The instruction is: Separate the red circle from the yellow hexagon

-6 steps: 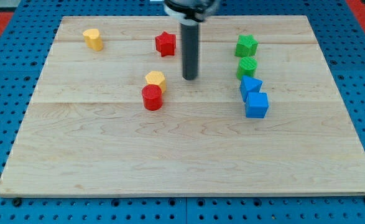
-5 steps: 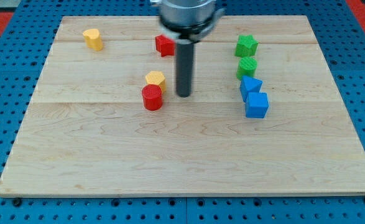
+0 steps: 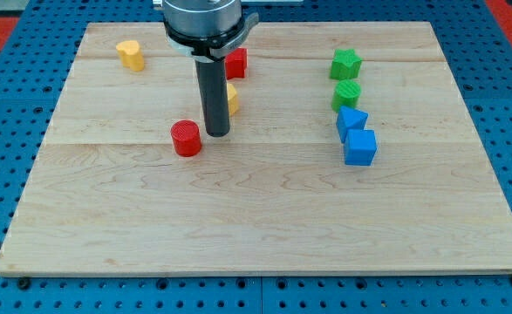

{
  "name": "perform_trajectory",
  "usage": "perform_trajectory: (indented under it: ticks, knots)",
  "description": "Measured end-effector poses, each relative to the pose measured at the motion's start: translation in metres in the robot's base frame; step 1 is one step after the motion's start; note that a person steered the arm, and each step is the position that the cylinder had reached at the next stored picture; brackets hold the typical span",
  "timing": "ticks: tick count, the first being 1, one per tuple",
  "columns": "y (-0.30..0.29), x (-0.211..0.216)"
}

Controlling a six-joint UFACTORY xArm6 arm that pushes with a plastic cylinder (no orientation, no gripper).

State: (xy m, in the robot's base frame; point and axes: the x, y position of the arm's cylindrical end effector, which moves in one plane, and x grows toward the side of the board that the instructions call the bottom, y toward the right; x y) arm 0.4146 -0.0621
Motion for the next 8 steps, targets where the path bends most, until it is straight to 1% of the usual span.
perform_trajectory:
  ticks: [1, 2, 3, 4, 5, 6, 7, 8]
  knots:
    - [-0.074, -0.013]
    - [-0.098, 0.018]
    - [-0.056, 0.030]
    - [-0.036, 0.037]
    - [0.013, 0.055]
    - [0.024, 0.113]
    - [0.107, 0.115]
    - [0.233, 0.107]
